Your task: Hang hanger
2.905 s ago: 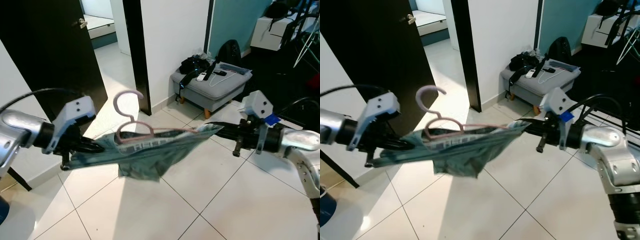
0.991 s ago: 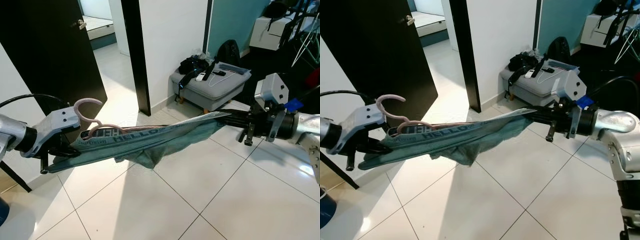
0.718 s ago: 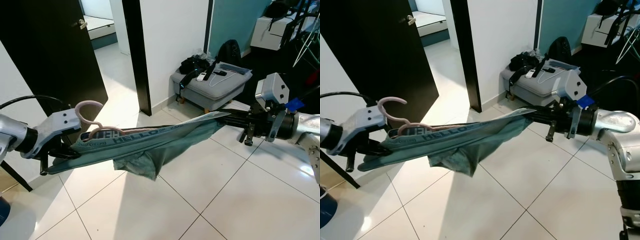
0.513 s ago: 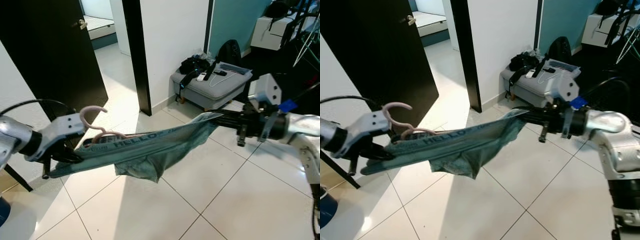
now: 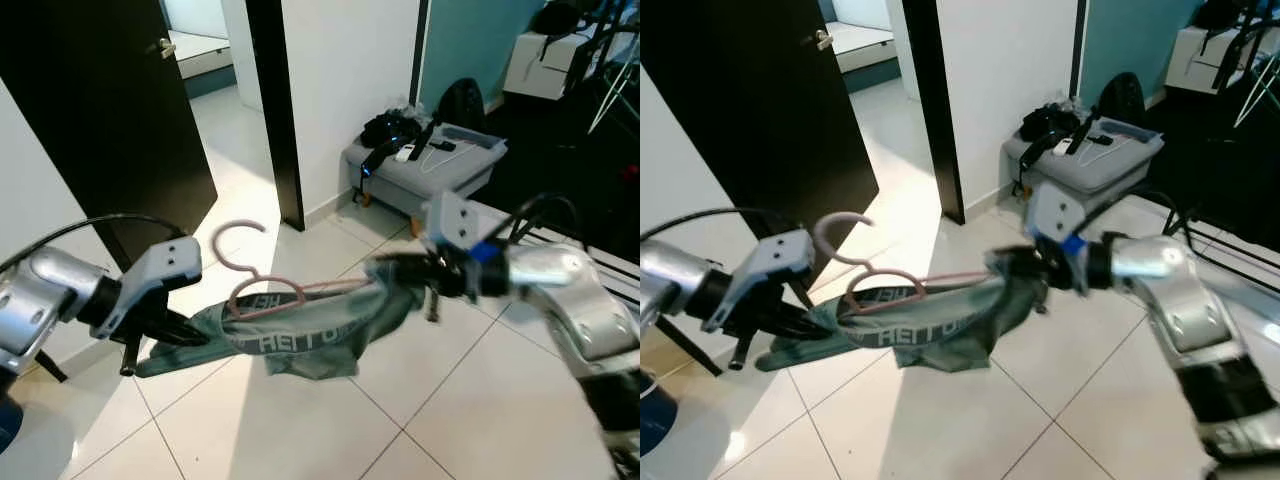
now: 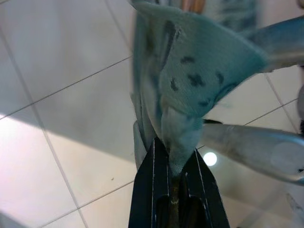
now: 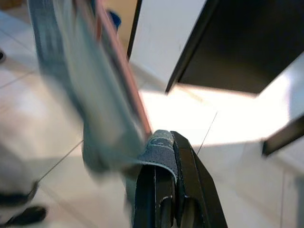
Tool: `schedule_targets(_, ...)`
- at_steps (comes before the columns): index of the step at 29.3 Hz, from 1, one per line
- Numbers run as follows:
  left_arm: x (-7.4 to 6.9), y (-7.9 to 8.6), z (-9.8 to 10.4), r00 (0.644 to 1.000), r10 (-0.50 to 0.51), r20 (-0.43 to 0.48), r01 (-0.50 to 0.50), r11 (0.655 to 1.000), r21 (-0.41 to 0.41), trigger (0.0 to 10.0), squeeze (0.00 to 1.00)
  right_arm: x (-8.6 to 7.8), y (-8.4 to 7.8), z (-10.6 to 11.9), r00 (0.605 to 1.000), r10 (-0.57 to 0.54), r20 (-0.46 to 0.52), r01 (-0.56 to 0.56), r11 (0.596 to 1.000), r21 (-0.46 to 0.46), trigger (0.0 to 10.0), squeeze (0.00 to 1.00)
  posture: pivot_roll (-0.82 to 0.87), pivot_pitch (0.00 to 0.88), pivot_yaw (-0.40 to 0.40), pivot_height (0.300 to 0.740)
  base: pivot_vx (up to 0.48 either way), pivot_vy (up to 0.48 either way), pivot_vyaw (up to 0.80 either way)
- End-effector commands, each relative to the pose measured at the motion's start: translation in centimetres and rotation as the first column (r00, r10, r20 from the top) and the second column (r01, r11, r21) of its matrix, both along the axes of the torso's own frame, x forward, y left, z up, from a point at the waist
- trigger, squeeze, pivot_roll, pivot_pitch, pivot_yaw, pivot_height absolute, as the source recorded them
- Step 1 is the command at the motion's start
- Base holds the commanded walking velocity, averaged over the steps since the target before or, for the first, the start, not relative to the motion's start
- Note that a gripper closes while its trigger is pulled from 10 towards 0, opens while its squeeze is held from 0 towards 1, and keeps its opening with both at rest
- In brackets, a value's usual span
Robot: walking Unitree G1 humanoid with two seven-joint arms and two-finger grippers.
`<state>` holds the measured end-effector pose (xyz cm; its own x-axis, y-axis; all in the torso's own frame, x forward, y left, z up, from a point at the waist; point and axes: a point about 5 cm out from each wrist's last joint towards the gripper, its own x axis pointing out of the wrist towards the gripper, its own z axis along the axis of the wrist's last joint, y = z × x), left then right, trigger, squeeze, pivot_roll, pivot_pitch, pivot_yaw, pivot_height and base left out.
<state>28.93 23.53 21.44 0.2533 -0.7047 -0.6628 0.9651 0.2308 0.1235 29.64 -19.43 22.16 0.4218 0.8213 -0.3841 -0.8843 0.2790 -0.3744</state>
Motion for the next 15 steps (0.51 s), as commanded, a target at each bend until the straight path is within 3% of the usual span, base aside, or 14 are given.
schedule_targets(1,-0.2,2.3,1.0,0.998,0.054,0.019,-0.055,0.998,0.041,10.0,0.00,-0.2,-1.5,0.0,0.999,-0.043,-0.007,0.043,0.999,-0.030,0.0,0.00,-0.07,0.000,0.100,0.731,0.000,0.000,0.00)
schedule_targets(2,-0.2,2.3,1.0,0.998,0.054,0.019,-0.055,0.998,0.041,10.0,0.00,-0.2,-1.5,0.0,0.999,-0.043,-0.007,0.043,0.999,-0.030,0.0,0.00,-0.07,0.000,0.100,0.731,0.000,0.000,0.00)
schedule_targets(5,-0.7,3.4,1.1,0.998,0.066,0.003,-0.066,0.995,0.080,10.0,0.00,-0.3,-4.8,-0.7,0.984,-0.176,0.002,0.175,0.978,-0.114,0.0,0.00,-0.07,0.000,0.100,0.731,0.000,0.000,0.00)
schedule_targets(15,-1.4,2.5,0.6,0.999,0.019,-0.051,-0.016,0.998,0.066,10.0,0.00,-0.4,-5.6,-1.4,0.978,-0.208,0.014,0.207,0.962,-0.179,0.0,0.00,-0.07,0.000,0.104,0.731,0.000,0.000,0.00)
